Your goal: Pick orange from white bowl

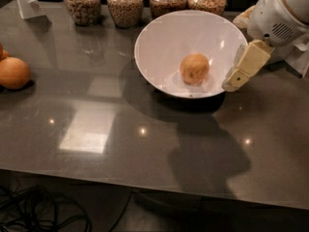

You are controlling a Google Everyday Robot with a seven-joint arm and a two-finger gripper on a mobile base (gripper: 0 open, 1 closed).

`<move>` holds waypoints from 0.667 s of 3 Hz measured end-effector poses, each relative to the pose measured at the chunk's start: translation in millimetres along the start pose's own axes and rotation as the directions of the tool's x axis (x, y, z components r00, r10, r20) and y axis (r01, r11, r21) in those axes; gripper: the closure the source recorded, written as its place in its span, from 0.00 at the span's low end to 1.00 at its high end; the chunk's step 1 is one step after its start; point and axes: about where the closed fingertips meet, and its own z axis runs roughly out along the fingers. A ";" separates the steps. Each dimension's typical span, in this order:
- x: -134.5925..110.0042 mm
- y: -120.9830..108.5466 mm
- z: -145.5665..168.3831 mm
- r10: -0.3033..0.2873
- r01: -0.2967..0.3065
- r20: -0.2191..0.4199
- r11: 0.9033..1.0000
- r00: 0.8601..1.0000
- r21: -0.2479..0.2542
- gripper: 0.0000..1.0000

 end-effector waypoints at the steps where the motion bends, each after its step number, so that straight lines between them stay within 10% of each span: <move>1: -12.2 -17.7 20.2 0.043 -0.042 0.076 0.999 0.996 -0.023 0.00; 2: -16.3 -31.1 40.8 0.097 -0.089 0.147 0.994 0.984 -0.058 0.00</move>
Offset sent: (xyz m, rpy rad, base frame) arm 0.0732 0.0237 -0.0314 0.2985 0.0537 -0.0328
